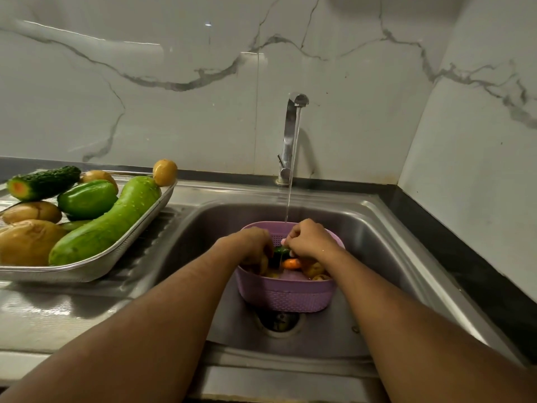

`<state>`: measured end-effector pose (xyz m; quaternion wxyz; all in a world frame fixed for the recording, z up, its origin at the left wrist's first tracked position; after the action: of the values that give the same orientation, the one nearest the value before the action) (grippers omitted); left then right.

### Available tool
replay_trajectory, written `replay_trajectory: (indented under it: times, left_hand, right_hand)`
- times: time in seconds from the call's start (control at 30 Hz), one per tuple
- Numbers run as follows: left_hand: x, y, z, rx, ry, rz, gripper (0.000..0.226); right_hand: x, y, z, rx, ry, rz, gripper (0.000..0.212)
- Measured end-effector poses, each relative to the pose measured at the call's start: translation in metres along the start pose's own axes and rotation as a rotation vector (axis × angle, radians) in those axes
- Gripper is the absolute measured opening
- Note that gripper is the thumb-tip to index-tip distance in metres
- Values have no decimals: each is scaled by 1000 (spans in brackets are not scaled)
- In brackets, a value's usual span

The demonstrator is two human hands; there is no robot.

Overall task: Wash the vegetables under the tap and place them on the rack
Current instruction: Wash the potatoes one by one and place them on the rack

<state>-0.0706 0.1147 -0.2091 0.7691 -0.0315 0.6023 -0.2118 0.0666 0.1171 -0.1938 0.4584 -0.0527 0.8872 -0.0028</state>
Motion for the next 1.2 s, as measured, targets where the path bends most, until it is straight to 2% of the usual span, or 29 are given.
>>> replay_trajectory:
  times: [0.07, 0.13, 0.2, 0.27, 0.4, 0.47, 0.53, 0.6, 0.7, 0.83, 1.0, 1.1, 1.2]
  left_hand:
    - [-14, 0, -4, 16, -142, 124, 44]
    - [-29, 1, -10, 27, -397, 287, 39]
    - [-38, -2, -15, 44, -696, 420, 41]
    - [-45, -4, -8, 123, -798, 499, 42]
    - [-43, -4, 10, 237, -810, 441, 53]
    - [-37, -4, 15, 247, -757, 394, 63]
    - [-34, -5, 18, 240, -657, 414, 69]
    - [-33, -7, 18, 233, -629, 487, 65]
    - [-36, -9, 10, 204, -707, 558, 60]
    - [-37, -10, 4, 217, -737, 535, 60]
    - [-41, -15, 8, 231, -698, 595, 57]
    - [-40, -17, 12, 242, -658, 610, 57]
    - [-38, -17, 11, 257, -779, 564, 51]
  right_hand:
    - [5, -2, 1, 45, 261, -65, 25]
    - [6, -3, -4, 43, 364, -109, 35]
    - [9, -4, -8, 27, 456, -157, 37]
    - [10, -4, -8, 73, 690, -176, 36]
    - [2, -2, -1, 151, 902, -76, 36]
    - [0, 0, 5, 193, 907, -14, 39]
    - [1, 2, 10, 224, 875, 21, 40]
    - [6, 4, 7, 239, 893, 7, 38]
    - [9, 2, -7, 221, 985, -19, 28]
    - [15, 5, -13, 204, 982, -36, 30]
    - [9, 7, -16, 181, 903, 108, 28]
    - [9, 6, -14, 242, 882, 171, 31]
    - [7, 3, -8, 314, 900, 193, 42]
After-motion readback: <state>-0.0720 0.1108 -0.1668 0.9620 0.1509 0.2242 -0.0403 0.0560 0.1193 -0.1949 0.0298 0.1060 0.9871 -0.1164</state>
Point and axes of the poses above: each hand's wrist, its own y-axis towards the middle knuckle, its own x-axis out of the palm, z = x × y, the point moved 8 cm from there along y, towards the middle knuckle, and after that the axes turned 3 degrees about -x, right-handed, at the moved point
